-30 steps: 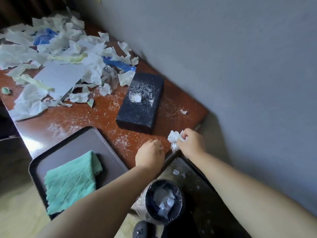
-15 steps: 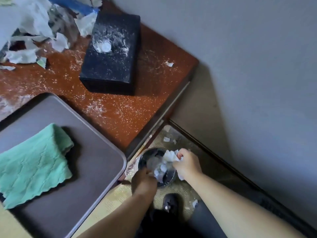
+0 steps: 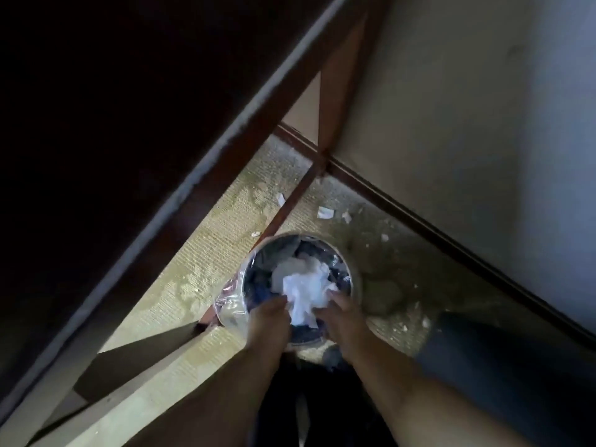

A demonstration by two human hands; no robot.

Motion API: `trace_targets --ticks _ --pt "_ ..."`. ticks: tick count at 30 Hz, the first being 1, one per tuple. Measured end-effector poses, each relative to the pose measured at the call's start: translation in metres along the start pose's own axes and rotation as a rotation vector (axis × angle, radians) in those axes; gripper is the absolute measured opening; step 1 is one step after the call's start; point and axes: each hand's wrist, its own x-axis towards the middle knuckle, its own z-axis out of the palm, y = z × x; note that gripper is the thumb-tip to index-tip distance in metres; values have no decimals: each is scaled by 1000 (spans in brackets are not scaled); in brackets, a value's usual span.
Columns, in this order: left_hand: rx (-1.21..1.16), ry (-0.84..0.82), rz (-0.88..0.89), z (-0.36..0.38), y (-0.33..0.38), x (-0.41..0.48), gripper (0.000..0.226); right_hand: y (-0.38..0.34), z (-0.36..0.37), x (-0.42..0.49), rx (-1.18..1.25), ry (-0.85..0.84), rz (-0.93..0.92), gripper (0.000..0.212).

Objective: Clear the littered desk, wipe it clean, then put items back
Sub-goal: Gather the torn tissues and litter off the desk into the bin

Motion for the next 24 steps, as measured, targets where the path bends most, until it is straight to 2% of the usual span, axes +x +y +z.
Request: trace_targets --ticks 4,9,15,18,21,24 --pt "-31 36 21 -4 6 -20 36 -6 -15 -25 66 32 28 61" --pt "-14 36 135 -20 63 -89 40 -64 -38 -103 -111 61 -80 53" --pt "102 70 361 -51 150 -203 33 -161 -48 -208 -307 137 -289 38" --pt "187 71 552 -80 208 -255 31 -211 -47 -266 -338 191 -392 24" --pt "288 104 721 -121 265 -295 36 -260 -46 -319 -369 231 -512 22" --pt "337 187 800 -158 301 -322 39 -296 -44 -364 -431 239 -601 24"
